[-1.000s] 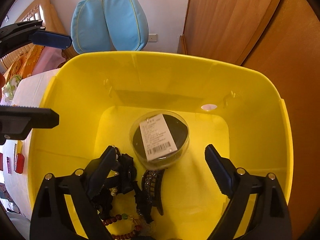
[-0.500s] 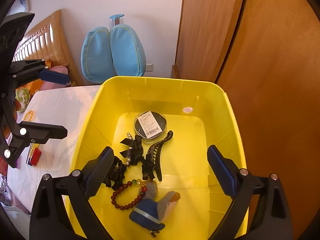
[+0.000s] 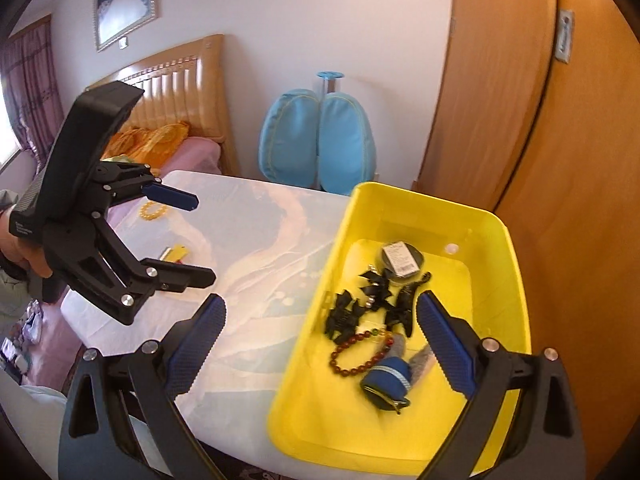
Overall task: Organize jewelry
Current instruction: 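Move the right gripper back over the table items, then move the left gripper to the amber beaded bracelet and grasp it, then carry the amber bracelet with the left gripper over the yellow bin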
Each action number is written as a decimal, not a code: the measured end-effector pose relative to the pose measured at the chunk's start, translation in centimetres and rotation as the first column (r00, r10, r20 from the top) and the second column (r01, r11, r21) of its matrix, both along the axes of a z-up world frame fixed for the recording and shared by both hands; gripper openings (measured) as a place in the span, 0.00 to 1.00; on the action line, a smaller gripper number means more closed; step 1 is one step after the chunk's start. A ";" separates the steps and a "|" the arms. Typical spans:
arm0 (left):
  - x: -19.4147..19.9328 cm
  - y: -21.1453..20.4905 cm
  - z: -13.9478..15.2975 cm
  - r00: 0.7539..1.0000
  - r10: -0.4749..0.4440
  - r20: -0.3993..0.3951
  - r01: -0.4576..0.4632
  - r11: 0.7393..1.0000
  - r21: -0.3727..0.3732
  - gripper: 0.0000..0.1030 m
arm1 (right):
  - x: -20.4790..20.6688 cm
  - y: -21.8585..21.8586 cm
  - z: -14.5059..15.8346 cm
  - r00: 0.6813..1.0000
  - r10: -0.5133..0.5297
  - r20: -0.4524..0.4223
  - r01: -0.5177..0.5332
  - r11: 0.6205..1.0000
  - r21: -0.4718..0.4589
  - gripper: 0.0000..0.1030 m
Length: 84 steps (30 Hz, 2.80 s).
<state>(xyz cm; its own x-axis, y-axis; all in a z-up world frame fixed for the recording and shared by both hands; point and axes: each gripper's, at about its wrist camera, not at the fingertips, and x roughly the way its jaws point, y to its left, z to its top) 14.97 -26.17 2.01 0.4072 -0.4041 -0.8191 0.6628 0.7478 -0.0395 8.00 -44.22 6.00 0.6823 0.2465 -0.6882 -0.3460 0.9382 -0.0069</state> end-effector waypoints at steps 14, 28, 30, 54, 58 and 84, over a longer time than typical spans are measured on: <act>-2.1 16.6 -1.7 0.903 0.429 -0.024 -0.428 0.903 0.036 0.93 | 0.6 14.5 -2.9 0.933 0.359 -0.037 -0.357 0.933 0.051 0.94; 9.8 24.2 -9.9 0.951 0.286 -0.115 -0.278 0.957 0.085 0.92 | 11.4 26.0 -9.7 0.936 0.272 -0.225 -0.275 0.961 0.016 0.94; 10.9 24.3 -10.9 0.958 0.259 -0.120 -0.249 0.964 0.096 0.92 | 12.6 26.7 -10.6 0.936 0.254 -0.244 -0.259 0.966 0.013 0.94; 12.7 27.0 -13.9 0.983 0.144 -0.116 -0.132 0.986 0.106 0.11 | 14.5 26.2 -12.4 0.933 0.210 -0.291 -0.243 0.967 -0.079 0.94; 12.1 26.8 -13.4 0.983 0.118 -0.141 -0.108 0.991 0.075 0.11 | 14.3 26.1 -12.2 0.933 0.213 -0.289 -0.246 0.966 -0.082 0.94; 5.5 13.9 -3.2 0.972 -0.231 0.047 0.235 0.967 -0.101 0.11 | 6.5 16.9 -6.9 0.988 -0.055 -0.145 0.046 0.997 -0.065 0.94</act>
